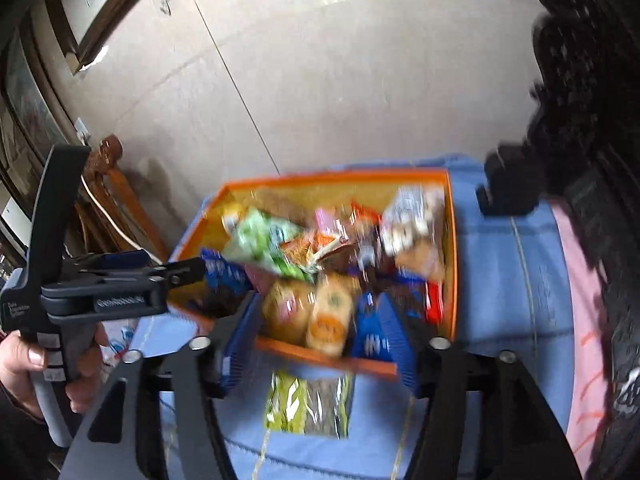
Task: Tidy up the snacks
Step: 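Carry the pastry pack and Snickers bar into the orange box, open both grippers, then move both open grippers back over the last two snacks, then grasp the round red-labelled cake with the left gripper while the right grasps the green seed bag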
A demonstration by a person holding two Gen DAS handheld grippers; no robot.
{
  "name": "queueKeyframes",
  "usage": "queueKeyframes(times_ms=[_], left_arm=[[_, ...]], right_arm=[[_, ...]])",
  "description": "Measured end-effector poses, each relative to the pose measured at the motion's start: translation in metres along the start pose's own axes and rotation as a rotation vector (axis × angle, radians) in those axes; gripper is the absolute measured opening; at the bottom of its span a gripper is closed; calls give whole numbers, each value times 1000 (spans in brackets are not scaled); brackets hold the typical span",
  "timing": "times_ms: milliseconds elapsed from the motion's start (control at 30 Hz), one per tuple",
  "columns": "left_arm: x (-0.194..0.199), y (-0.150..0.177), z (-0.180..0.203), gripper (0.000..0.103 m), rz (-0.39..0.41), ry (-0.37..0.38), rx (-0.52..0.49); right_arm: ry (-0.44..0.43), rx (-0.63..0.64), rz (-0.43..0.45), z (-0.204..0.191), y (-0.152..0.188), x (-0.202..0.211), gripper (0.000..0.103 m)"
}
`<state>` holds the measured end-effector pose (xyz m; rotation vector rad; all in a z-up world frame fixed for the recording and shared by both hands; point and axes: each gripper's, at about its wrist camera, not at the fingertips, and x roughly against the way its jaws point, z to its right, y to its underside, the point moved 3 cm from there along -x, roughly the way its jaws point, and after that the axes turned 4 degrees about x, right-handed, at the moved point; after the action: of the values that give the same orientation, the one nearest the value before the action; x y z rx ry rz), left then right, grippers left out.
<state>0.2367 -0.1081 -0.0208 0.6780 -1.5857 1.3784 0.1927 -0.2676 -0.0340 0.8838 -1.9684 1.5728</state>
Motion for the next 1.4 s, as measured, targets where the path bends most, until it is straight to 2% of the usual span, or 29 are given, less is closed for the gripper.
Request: queueKeyframes(times_ms=[367,600,800,1067,1133,1267,1400], left_arm=[[-37,87,-51,99,-144,-56,67],[-68,122,-75,99,-251,-70,131],[-86,119,-78,99,-258,-61,147],[-133,107,-71,98,-307,-77,134],[-142,111,-73,88,-325,-85,124],[-135,119,-77,74,-278,-71,104],[-132,127,-88,69,-272,-57,98]], right_arm=[[-41,-34,-185,-9,85,-28,76],[-47,-92,-279,-8,125,-40,81],[-32,-109,-311,-13,134,-56,82],[21,-76,-320,-35,122,-97,87],[44,-56,-324,-40,120,-105,88],[98,-4,-326,-48,120,-119,95],[150,12,-353,-53,127,-134,98]])
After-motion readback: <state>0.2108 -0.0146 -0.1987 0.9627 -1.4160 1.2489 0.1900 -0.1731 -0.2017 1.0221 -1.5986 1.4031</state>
